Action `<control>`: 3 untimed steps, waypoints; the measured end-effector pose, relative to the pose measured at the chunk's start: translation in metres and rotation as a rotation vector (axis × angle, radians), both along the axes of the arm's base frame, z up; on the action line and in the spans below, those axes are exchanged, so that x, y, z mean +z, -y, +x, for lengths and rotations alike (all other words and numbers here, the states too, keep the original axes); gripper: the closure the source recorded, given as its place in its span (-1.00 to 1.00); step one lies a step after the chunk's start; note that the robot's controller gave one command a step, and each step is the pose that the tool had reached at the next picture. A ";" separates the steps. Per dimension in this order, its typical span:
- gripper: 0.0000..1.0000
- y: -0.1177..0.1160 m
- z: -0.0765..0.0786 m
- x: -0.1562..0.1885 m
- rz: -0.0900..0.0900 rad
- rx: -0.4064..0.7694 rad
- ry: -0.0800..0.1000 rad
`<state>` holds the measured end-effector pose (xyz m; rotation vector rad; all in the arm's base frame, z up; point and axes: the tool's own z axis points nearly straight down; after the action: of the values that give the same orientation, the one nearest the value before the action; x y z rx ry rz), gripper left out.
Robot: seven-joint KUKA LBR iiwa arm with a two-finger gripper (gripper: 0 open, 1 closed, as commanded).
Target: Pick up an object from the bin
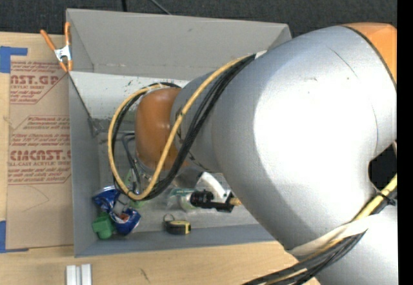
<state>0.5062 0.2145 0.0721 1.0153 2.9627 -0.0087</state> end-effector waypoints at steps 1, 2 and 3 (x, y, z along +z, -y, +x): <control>-1.00 -0.006 -0.014 0.001 -0.011 -0.114 0.006; -1.00 -0.030 -0.010 0.050 0.007 0.338 -0.004; -1.00 -0.021 -0.017 0.023 0.008 0.188 0.003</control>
Offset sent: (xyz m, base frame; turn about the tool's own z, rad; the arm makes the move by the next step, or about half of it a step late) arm -0.0200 0.0201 -0.0005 0.1058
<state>0.4892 0.2352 0.0951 0.7328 3.0443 0.0056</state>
